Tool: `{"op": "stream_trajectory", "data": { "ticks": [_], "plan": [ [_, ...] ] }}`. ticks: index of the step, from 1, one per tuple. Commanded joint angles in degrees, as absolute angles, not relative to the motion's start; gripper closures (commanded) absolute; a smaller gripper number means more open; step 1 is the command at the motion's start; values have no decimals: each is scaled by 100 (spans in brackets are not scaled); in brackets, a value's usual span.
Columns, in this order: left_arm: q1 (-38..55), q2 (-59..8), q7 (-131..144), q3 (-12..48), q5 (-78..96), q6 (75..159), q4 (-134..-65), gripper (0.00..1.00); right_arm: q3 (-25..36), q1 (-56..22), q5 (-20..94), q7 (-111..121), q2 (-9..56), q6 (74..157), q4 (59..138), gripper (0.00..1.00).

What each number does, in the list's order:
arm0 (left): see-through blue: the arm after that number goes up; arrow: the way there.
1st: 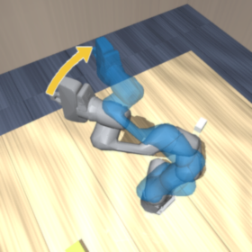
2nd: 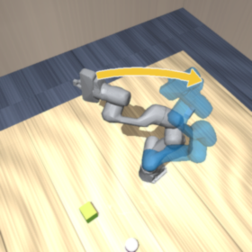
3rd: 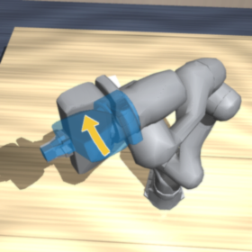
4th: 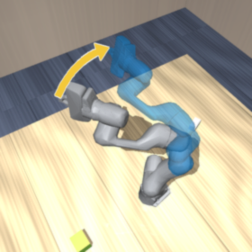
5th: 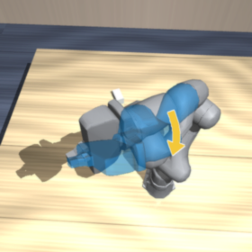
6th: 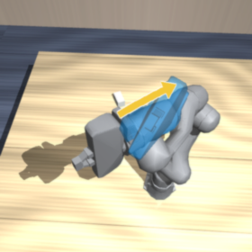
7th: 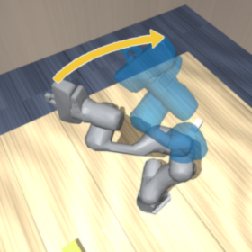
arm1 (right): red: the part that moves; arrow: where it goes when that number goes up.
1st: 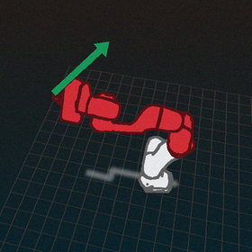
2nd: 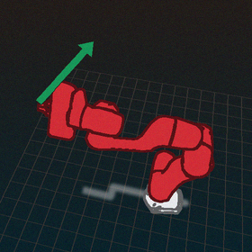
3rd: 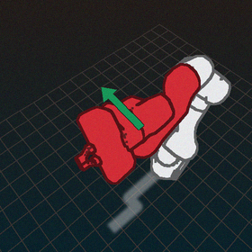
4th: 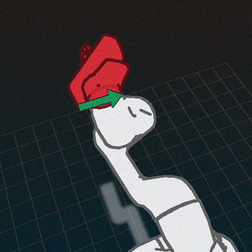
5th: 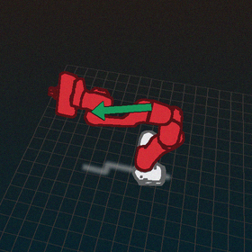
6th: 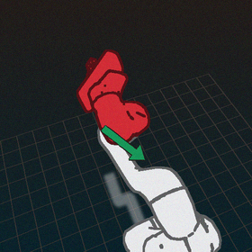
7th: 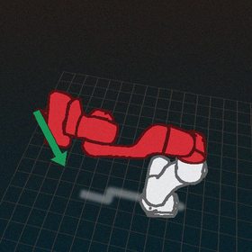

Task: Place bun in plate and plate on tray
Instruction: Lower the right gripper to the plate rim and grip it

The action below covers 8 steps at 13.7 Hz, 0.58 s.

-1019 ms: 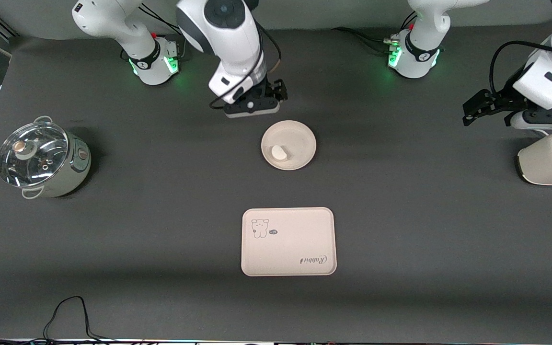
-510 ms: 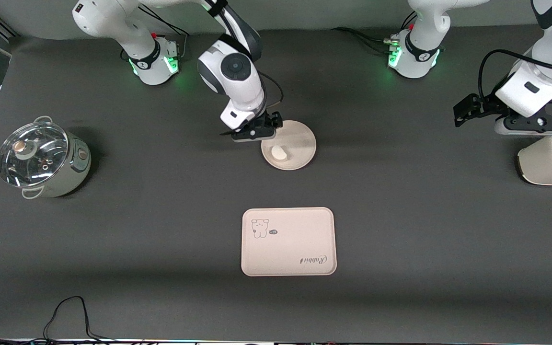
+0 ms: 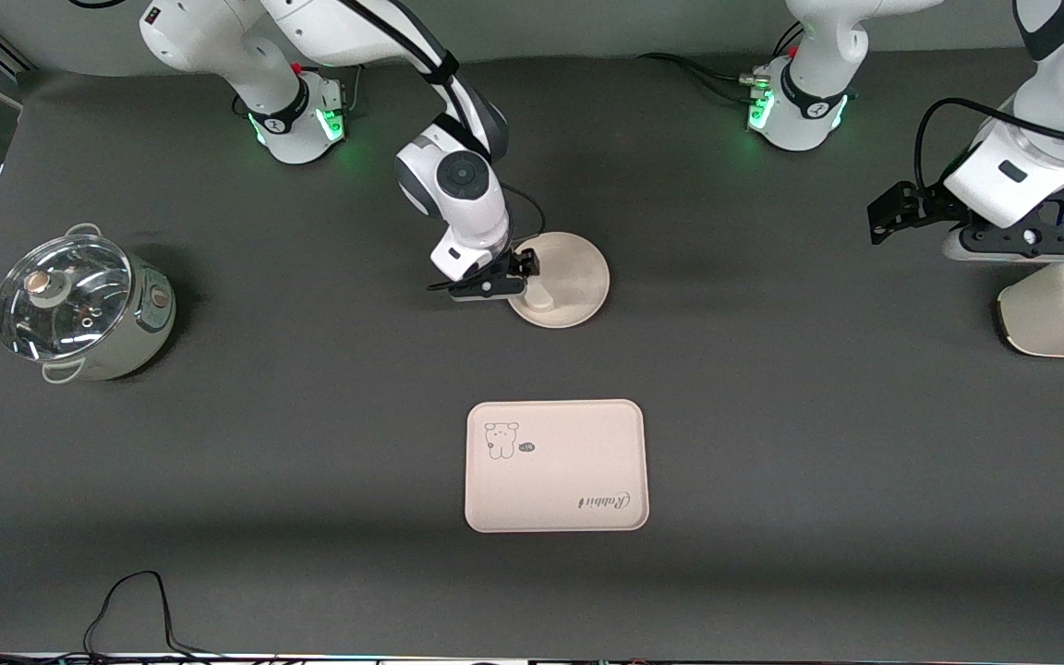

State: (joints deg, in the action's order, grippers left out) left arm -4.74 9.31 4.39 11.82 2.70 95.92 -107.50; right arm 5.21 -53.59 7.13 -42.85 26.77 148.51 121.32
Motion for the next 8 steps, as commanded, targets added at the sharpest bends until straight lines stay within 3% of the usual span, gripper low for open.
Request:
{"op": "stream_trajectory", "data": {
  "ticks": [1,6,8],
  "plan": [
    [-475,1046,466,1187,185,9615,-10846,0,571,-5423,809,-4377,2707,15038,12243,0],
    [-475,1063,466,1187,185,9607,-10889,0,536,-5467,913,-4386,2698,14994,12243,21],
    [-475,1063,466,1187,185,9606,-10898,0,519,-5476,1046,-4377,2698,14994,12234,35]
  ]
}}
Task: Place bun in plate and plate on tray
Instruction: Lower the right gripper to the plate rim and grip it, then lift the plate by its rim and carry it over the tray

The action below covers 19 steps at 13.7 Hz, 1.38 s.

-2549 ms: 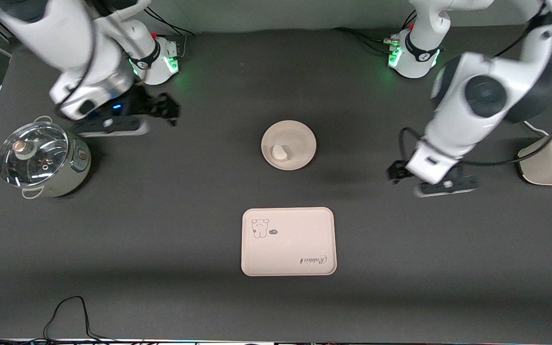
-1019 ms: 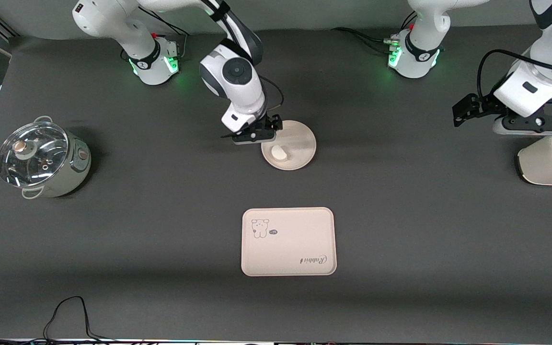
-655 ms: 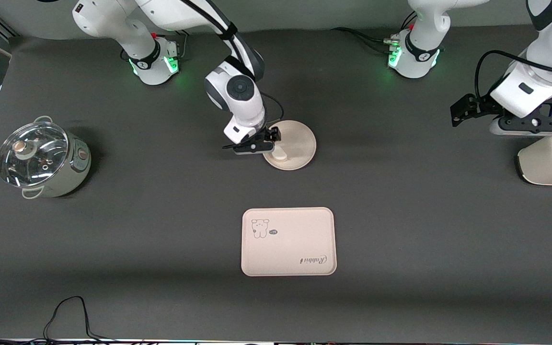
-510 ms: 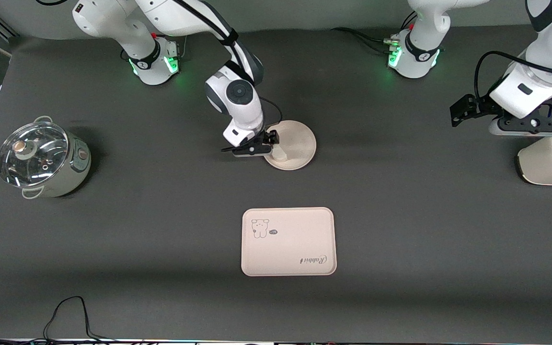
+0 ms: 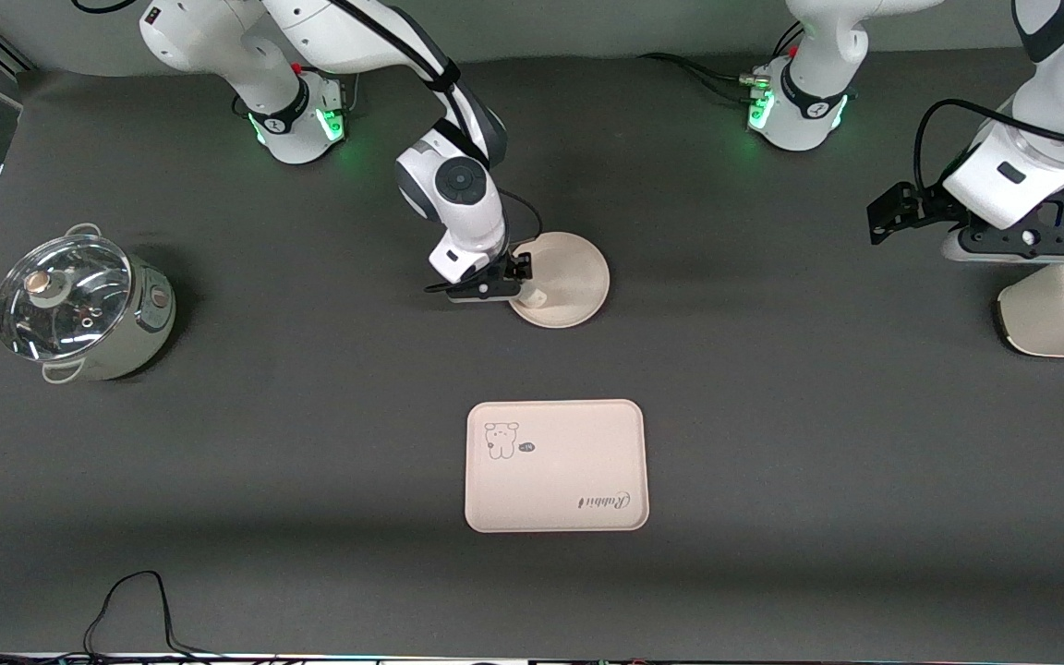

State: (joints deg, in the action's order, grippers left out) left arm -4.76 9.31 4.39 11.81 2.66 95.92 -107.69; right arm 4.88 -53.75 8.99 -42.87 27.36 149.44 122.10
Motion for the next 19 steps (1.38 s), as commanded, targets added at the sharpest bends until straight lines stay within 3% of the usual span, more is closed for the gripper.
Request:
{"op": "stream_trajectory", "data": {
  "ticks": [1,5,7,10,15,19],
  "plan": [
    [-475,1063,466,1187,185,9606,-10898,0,519,-5476,1055,-4386,2681,14985,12226,40],
    [-483,1063,466,1187,185,9615,-10898,0,510,-5484,1300,-4368,2637,14959,12164,68],
    [-483,1063,466,1187,185,9615,-10898,0,501,-5493,1310,-4351,2628,14933,12086,76],
    [-483,1072,466,1187,185,9615,-10898,0,510,-5493,1310,-4403,2628,14704,11988,97],
    [-492,1090,466,1187,193,9606,-10898,0,510,-5493,1310,-4324,2628,14695,11988,100],
    [-501,1072,466,1187,193,9711,-10898,0,545,-5476,1309,-4097,2260,14328,11953,100]
  ]
}}
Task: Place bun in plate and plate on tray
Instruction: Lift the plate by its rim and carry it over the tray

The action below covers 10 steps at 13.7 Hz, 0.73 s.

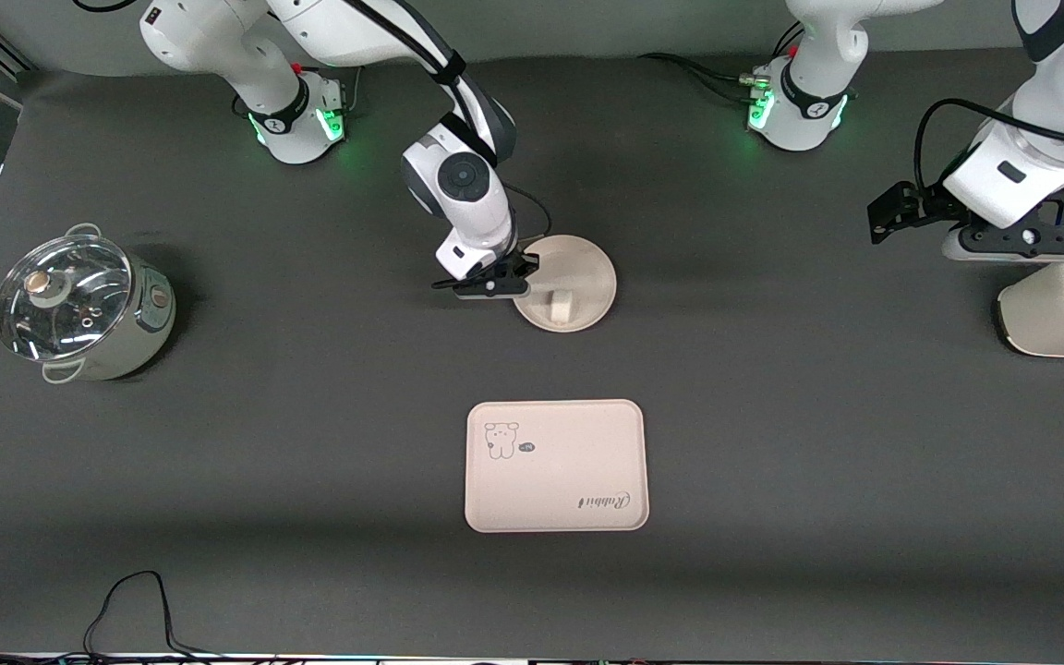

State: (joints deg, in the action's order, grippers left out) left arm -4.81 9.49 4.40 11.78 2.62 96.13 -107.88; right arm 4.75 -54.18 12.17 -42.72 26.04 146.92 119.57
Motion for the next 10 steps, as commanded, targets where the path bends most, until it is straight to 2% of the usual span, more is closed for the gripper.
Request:
{"op": "stream_trajectory", "data": {
  "ticks": [1,7,10],
  "plan": [
    [-501,1072,475,1187,193,9721,-10898,0,571,-5432,1310,-3904,2120,14178,11962,100],
    [-501,1081,475,1187,193,9668,-10898,0,826,-5388,1423,-2876,1425,13878,12032,100],
    [-501,1081,475,1187,193,9694,-10898,0,1053,-5362,2141,-1963,1135,13720,12041,100]
  ]
}}
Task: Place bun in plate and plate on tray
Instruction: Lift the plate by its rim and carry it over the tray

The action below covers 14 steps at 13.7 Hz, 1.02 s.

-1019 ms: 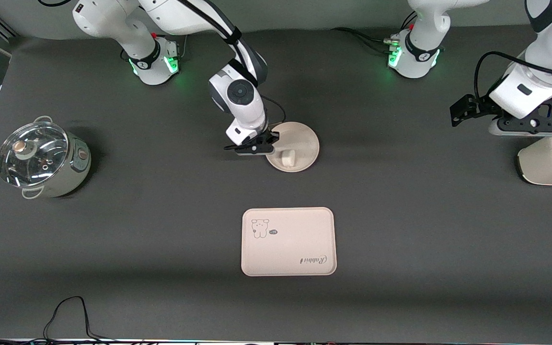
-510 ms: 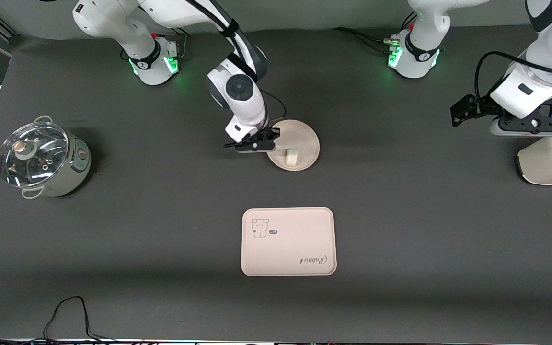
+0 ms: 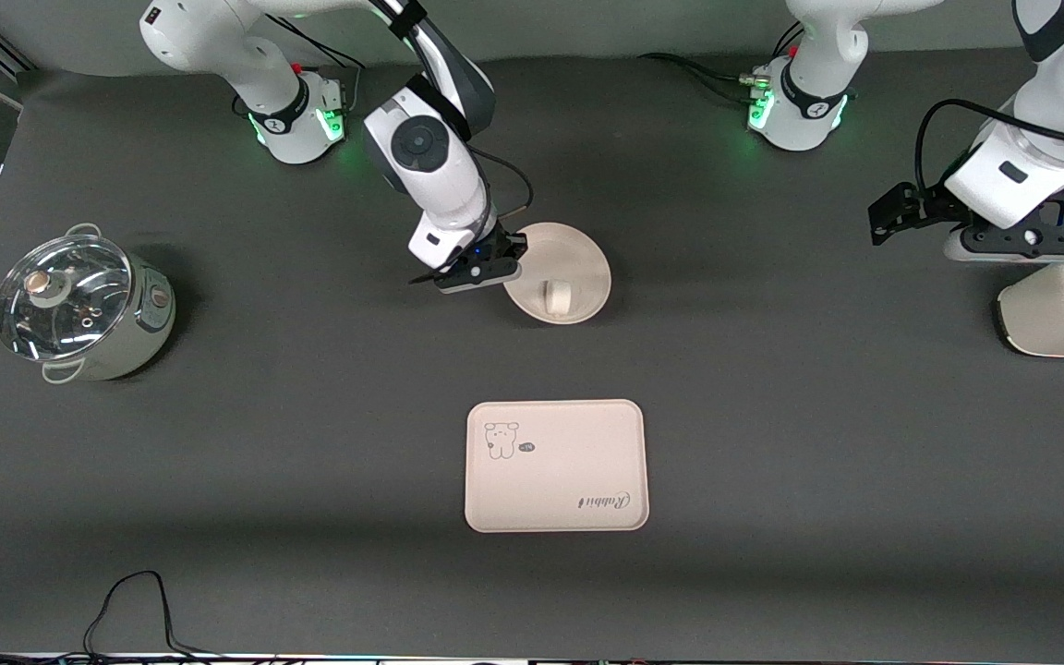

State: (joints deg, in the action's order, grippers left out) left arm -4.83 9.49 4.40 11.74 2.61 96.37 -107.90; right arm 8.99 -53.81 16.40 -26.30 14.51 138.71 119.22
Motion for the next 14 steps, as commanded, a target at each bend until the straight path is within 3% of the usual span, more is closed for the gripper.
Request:
{"op": "stream_trajectory", "data": {
  "ticks": [1,4,6,9,14],
  "plan": [
    [-510,1081,466,1187,193,9686,-10898,0,1133,-5361,2432,-1638,1055,13711,12041,100],
    [-510,1090,466,1187,193,9668,-10898,0,1466,-5335,2637,-1248,1343,13711,11788,100],
    [-501,1099,466,1187,193,9677,-10898,0,1591,-5021,2672,-1222,1930,13301,10842,100],
    [-475,1099,466,1187,193,9677,-10898,0,1591,-4370,3285,-1204,3099,12588,8805,100],
    [-475,1116,475,1187,193,9668,-10934,0,1521,-3657,3901,-1020,4480,12524,6639,100]
  ]
}}
